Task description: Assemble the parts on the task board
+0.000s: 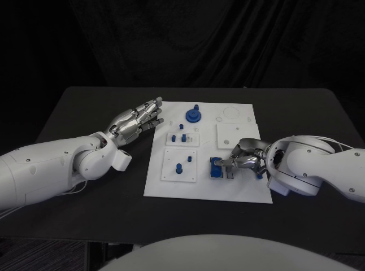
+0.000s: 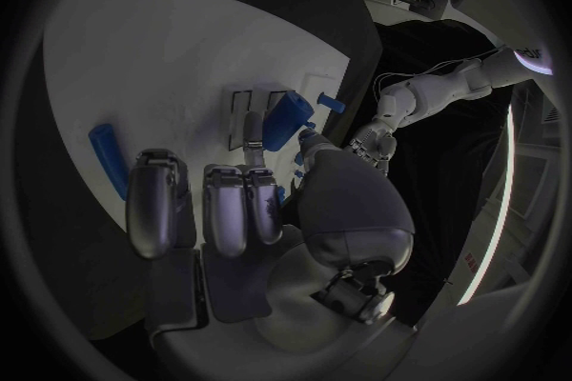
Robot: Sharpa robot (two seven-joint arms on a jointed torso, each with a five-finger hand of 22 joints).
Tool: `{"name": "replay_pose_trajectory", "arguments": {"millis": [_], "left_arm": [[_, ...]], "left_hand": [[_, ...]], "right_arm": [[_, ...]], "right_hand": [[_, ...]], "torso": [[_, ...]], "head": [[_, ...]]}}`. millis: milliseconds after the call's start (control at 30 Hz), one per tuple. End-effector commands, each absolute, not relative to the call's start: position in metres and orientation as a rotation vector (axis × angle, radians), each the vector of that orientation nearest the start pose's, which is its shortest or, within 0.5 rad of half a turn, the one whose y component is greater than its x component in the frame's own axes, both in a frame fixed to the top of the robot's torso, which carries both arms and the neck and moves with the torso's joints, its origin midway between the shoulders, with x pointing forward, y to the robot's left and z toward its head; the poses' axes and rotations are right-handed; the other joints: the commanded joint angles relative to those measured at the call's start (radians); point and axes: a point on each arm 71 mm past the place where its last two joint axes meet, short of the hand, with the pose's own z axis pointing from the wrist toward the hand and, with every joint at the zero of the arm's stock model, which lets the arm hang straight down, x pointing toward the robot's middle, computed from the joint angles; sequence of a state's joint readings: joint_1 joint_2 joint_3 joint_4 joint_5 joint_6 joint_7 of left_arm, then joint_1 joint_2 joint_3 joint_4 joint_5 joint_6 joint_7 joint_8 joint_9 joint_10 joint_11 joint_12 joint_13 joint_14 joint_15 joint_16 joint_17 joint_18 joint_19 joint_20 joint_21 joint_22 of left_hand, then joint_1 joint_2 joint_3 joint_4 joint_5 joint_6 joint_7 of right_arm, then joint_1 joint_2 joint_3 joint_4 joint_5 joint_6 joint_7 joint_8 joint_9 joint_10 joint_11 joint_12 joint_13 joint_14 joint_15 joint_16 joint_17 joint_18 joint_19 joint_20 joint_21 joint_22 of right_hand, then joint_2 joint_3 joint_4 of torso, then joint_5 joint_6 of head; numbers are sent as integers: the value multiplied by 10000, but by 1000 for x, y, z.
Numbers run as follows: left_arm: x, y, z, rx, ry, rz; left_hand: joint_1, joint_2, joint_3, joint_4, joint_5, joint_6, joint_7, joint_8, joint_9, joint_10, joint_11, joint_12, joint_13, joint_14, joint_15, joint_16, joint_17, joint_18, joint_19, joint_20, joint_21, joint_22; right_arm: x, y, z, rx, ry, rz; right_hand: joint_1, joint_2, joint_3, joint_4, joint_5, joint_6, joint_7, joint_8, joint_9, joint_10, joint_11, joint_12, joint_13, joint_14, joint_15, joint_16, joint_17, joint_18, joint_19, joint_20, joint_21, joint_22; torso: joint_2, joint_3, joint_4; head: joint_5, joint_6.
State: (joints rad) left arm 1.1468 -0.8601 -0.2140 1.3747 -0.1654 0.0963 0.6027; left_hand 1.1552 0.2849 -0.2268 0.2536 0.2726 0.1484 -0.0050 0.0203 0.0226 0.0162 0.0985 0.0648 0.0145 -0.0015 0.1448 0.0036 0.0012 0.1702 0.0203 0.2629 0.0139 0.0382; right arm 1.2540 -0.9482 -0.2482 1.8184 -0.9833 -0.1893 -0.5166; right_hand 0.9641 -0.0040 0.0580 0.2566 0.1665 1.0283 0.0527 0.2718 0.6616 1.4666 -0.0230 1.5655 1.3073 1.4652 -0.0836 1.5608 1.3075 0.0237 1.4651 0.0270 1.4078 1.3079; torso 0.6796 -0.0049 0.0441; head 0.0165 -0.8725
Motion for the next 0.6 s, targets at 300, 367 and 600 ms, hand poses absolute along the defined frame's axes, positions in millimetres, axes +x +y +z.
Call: {"name": "replay_pose_trajectory", "arguments": {"millis": [300, 367, 600], "left_arm": [[462, 241, -257, -8730, 16310, -17844], [461, 241, -257, -8737, 16312, -17838], [461, 243, -257, -8763, 16310, -17806]], "left_hand": [[80, 11, 2, -60, 48, -8, 47, 63, 16, -19, 67, 51, 11, 15, 76, -36, -12, 94, 21, 49, 33, 5], [80, 11, 2, -60, 48, -8, 47, 63, 16, -19, 67, 51, 11, 15, 76, -36, -12, 94, 21, 49, 33, 5], [80, 11, 2, -60, 48, -8, 47, 63, 16, -19, 67, 51, 11, 15, 76, -36, -12, 94, 21, 49, 33, 5]], "right_arm": [[396, -195, -243, 3090, 22950, 5429], [395, -195, -243, 3112, 22903, 5471], [393, -197, -237, 2914, 22269, 5950]], "right_hand": [[-126, -86, -72, 124, 43, -119, 19, -77, -31, 1042, 65, 53, 2635, 988, 66, -53, 2329, 202, 203, 73, -92, 2037], [-141, -92, -88, 145, 43, -117, 20, -79, -33, 1042, 66, 53, 2635, 990, 67, -48, 2339, 201, 206, 74, -88, 2039], [53, -143, -193, 66, 43, 12, -17, -6, -10, 1042, 44, 53, 2635, 1002, 54, -23, 2388, 189, 238, 71, -43, 2058]], "torso": [[-5, -2, -2], [-4, -2, -9], [4, 3, -5]], "head": [[22, -1], [41, -1], [66, -1]]}}
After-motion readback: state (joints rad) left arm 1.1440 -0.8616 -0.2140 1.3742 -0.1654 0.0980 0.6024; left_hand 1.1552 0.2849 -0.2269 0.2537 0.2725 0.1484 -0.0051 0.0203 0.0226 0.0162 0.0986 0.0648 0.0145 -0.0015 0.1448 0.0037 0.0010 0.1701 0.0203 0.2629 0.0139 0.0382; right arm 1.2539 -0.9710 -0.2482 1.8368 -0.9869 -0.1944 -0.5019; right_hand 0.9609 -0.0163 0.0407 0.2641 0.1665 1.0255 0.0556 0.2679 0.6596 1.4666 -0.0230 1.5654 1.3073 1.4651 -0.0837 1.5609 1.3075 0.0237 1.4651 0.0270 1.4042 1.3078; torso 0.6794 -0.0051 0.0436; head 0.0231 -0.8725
